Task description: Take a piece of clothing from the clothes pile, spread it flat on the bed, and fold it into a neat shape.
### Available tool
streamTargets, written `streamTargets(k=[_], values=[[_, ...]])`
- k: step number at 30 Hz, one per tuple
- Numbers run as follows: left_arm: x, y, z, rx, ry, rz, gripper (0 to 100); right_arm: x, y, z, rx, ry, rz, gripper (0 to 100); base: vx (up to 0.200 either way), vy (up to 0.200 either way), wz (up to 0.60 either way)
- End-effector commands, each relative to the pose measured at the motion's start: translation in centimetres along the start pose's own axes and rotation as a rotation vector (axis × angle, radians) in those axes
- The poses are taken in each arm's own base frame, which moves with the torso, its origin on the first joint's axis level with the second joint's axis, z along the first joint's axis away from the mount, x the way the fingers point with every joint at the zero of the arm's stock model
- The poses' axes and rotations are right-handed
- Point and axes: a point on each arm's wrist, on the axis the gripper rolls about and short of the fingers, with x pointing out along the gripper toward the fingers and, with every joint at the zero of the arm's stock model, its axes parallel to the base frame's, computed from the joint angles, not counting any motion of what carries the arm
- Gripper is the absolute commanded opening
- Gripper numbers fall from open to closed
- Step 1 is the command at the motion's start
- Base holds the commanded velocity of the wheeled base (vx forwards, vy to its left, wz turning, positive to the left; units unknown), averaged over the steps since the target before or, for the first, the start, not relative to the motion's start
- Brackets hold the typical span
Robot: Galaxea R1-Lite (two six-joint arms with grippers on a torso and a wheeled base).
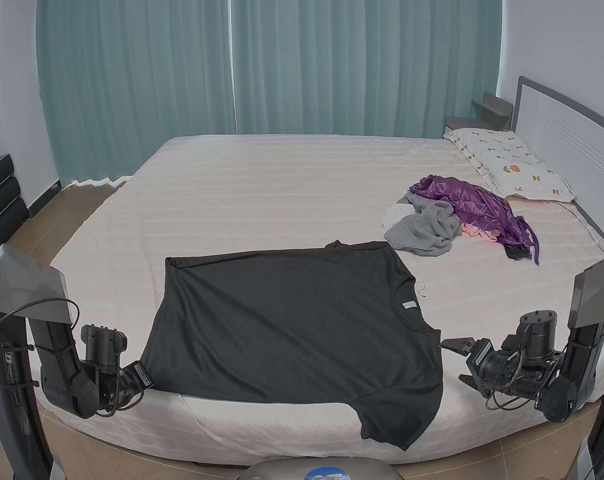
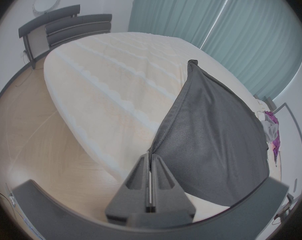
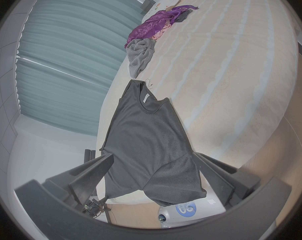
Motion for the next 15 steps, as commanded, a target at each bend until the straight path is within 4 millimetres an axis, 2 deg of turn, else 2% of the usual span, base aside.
streamTargets(k=[1, 7, 15], values=[[-0.4, 0.2, -0.1, 0.013, -0.007, 0.014, 0, 0.0, 0.0, 0.0, 0.0, 0.002, -0.002, 100, 0.0, 0.0, 0.0], [-1.4, 0.7, -0.4, 0.084, -0.009, 0.05, 0, 0.0, -0.1, 0.0, 0.001, 0.002, -0.003, 100, 0.0, 0.0, 0.0], [-1.5, 1.2, -0.7, 0.128, -0.008, 0.098, 0, 0.0, -0.1, 0.0, -0.001, 0.002, -0.003, 100, 0.0, 0.0, 0.0]])
